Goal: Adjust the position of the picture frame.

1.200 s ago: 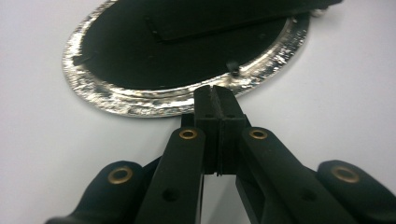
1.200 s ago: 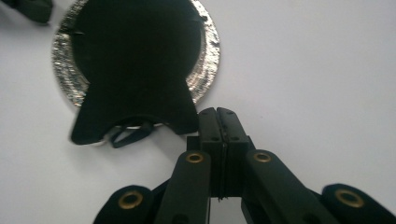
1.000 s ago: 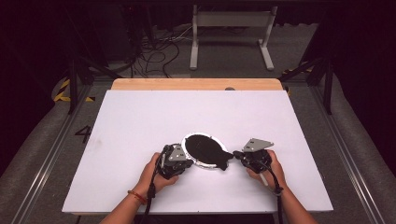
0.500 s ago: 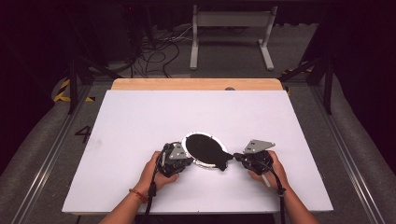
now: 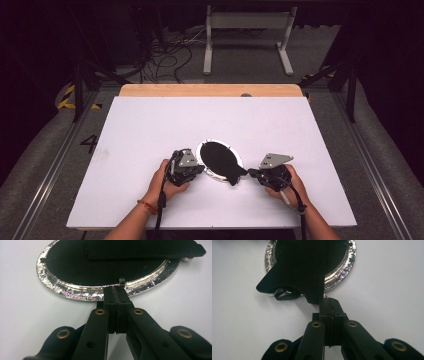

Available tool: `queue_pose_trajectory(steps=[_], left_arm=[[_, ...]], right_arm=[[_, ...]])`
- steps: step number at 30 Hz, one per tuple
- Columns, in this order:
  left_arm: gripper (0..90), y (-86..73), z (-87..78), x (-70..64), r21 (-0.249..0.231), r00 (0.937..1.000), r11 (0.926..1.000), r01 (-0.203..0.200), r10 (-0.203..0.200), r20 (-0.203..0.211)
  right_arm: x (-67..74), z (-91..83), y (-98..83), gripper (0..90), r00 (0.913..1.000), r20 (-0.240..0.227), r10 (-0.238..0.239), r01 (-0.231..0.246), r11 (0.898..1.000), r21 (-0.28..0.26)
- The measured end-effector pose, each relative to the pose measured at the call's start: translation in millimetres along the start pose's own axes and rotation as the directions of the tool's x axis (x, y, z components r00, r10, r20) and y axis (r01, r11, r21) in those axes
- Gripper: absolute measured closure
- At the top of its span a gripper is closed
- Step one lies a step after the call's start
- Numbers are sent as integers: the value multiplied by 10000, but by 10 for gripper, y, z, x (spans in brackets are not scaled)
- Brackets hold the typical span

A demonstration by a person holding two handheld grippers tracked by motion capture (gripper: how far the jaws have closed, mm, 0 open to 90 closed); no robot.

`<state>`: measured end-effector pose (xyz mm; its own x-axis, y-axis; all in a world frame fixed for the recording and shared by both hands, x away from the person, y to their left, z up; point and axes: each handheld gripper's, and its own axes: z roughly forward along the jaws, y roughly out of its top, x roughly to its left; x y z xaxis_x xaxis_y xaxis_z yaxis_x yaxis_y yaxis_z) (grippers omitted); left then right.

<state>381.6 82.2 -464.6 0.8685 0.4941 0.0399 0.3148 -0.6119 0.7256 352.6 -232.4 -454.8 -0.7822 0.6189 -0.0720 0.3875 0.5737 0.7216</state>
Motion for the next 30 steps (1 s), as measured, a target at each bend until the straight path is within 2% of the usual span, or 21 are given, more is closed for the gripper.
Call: queue_pose_trajectory(steps=[4,11,18,24,30], left_arm=[[893,6,19,39,-104,9997,9997,233,-234,-75],[896,11,29,95,-110,9993,9993,354,-356,-96],[900,18,45,142,-145,9979,9984,554,-558,-332],[900,25,27,157,26,9978,9988,482,-480,-463],[900,4,-31,124,249,9990,9987,435,-435,32]], right_arm=[[64,-10,-11,900,9999,-168,-28,28,10000,-41],[156,-11,-8,900,9996,-255,-99,98,9999,-37],[282,5,11,900,9985,-483,-261,259,9997,-34],[365,25,39,900,9970,-644,-429,428,9991,-28],[388,31,45,900,9972,-555,-505,504,9987,-28]])
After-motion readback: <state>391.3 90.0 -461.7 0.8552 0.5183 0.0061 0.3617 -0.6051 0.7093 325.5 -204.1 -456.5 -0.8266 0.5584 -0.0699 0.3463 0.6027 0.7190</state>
